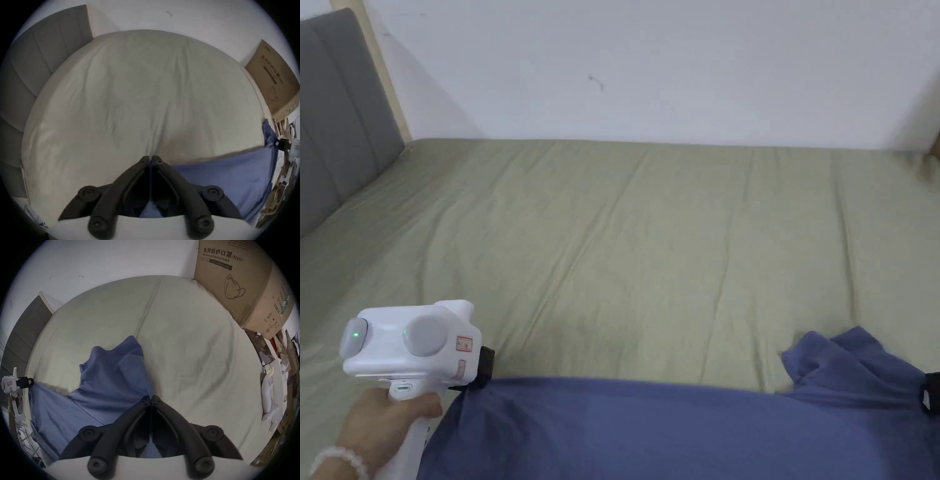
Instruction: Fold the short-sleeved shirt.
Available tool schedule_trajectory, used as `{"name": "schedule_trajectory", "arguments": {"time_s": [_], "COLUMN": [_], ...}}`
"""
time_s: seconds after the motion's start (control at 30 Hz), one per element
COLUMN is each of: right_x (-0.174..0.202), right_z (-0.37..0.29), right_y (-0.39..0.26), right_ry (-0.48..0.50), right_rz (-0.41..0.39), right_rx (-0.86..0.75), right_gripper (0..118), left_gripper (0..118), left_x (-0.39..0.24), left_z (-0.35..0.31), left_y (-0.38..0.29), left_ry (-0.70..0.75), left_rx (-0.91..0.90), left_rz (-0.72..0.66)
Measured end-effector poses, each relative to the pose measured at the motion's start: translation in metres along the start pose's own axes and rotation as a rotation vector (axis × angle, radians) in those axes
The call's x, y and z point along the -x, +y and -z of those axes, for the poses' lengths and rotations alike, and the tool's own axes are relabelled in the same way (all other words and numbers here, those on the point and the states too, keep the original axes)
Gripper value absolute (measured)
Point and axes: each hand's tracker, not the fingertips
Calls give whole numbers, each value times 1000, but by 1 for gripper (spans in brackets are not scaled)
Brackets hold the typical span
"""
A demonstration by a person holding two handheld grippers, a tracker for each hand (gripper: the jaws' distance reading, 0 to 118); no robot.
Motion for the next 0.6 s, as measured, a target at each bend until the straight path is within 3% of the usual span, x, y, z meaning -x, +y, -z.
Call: {"name": "schedule_trajectory", "arguments": {"time_s": [0.37,0.6], "right_x": [-6,-21], "right_z": [-123,-188], "right_y": [-34,-172], "right_ry": [25,43], "right_rz": [-2,9], "right_rx": [-126,-158], "right_gripper": [0,0], "left_gripper": [1,1], "left_x": [-5,13], "left_z": [-145,-210], "left_y": [-43,-172], "left_ry": [-11,-42], "left_rx": [-173,-210], "left_rz": [56,47]}}
